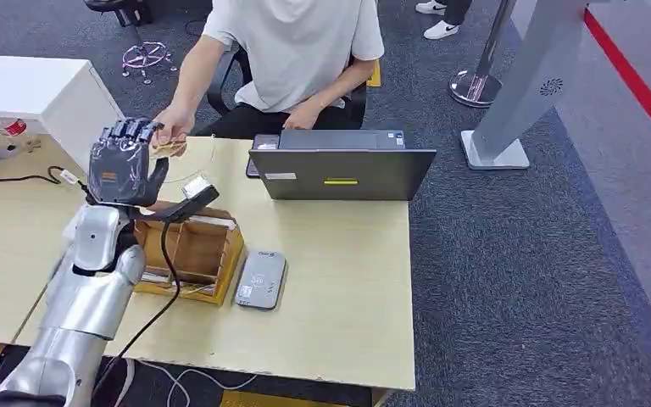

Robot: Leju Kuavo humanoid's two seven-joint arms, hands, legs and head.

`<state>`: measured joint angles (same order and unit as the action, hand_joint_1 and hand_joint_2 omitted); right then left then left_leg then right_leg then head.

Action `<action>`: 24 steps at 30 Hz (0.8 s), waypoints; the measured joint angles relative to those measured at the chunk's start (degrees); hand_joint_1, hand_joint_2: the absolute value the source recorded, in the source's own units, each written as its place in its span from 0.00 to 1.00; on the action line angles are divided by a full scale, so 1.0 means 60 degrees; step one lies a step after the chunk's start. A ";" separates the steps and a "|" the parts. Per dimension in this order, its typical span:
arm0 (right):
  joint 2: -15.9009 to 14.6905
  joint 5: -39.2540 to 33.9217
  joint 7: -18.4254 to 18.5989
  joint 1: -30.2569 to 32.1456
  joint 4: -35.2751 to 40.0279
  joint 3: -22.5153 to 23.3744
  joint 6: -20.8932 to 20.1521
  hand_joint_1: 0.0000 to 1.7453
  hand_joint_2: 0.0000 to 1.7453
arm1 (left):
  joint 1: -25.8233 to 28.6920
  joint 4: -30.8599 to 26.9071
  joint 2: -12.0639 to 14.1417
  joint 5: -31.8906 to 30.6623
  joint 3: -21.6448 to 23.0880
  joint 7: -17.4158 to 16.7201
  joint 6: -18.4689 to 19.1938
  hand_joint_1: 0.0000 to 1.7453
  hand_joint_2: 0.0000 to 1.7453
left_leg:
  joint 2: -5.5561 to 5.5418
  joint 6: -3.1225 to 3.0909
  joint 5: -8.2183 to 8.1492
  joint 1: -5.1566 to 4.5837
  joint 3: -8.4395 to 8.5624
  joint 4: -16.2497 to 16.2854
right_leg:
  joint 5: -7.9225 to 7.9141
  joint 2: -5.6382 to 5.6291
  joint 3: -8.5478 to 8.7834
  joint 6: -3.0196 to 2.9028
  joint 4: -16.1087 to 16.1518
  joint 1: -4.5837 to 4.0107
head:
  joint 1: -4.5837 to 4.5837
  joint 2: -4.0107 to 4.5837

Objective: Pass the card to the sensor for recognition and then transmit it.

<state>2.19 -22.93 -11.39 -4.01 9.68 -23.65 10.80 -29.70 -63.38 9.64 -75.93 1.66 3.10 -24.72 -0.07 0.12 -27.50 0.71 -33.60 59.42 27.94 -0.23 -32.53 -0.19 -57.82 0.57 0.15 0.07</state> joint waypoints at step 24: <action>0.0000 0.0110 0.0292 0.0020 -0.0015 -0.0336 0.0055 0.00 0.00 | 0.1217 -0.1112 -0.0110 0.0368 0.0492 0.0368 0.0011 1.00 1.00 | 0.0004 0.0000 -0.0002 -0.0005 -0.0009 0.0001 | 0.0002 -0.0002 -0.0008 0.0002 0.0003 0.0002 | 0.0004 0.0000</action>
<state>2.19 -22.27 -9.64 -3.89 9.60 -25.66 11.13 -22.40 -70.06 8.98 -73.72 4.61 5.31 -24.65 -0.05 0.12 -27.51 0.68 -33.66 59.42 27.94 -0.25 -32.58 -0.18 -57.80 0.58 0.17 0.07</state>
